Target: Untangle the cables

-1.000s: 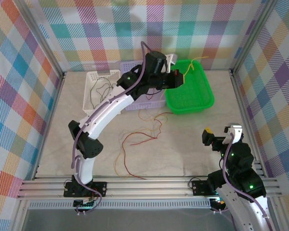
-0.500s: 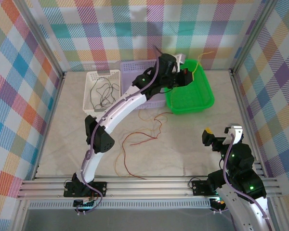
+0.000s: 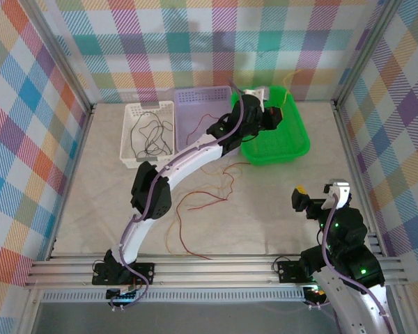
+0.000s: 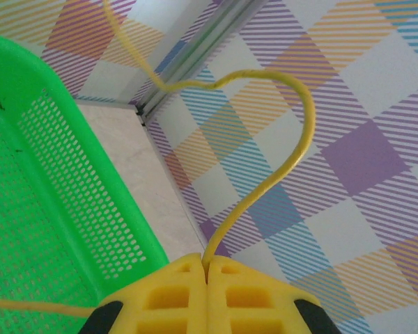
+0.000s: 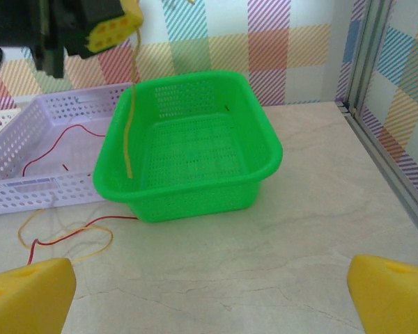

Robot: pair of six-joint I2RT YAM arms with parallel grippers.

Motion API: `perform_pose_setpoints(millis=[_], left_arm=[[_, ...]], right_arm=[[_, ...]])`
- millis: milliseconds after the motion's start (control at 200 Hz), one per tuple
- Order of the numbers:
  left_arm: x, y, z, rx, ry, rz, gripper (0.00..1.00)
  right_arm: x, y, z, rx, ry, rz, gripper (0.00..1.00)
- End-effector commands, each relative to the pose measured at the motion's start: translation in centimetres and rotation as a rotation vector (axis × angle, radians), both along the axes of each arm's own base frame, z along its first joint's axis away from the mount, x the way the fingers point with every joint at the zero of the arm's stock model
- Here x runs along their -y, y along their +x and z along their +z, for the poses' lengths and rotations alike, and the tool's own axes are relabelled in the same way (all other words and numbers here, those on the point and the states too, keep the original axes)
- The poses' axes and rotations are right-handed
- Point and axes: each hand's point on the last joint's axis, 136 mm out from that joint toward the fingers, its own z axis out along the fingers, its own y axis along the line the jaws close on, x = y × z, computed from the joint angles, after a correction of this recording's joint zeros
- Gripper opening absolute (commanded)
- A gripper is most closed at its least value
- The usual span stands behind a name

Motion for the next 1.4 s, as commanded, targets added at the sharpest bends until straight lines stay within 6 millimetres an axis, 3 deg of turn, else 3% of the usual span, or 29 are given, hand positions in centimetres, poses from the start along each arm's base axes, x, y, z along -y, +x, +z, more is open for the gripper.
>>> perform_pose_setpoints(millis=[0,255,670,1190,1395], left_arm=[[0.0,2.1,-1.8,-0.03,-0.081,0.05,0.0],[-1.0,3.9,-7.7,-0.123,-0.034,0.12,0.0],[-2.4,5.3,-14.8,-0.259,0.053,0.173,0.0],[-2.4,6.0,-19.5,-0.382,0.145,0.175,0.0],[-2.4,6.2,-19.7,-0.401,0.142,0.167,0.04]], right_arm=[[-0.1,0.0,0.5,0.03,0.003,0.007,1.0],[-0.2,0.1,0.4,0.028,0.002,0.009,1.0],[-0.3,0.1,0.3,0.025,0.002,0.016,1.0],[-0.4,0.2,0.4,0.027,0.004,0.02,1.0],[-0.4,0.2,0.3,0.026,0.004,0.02,1.0]])
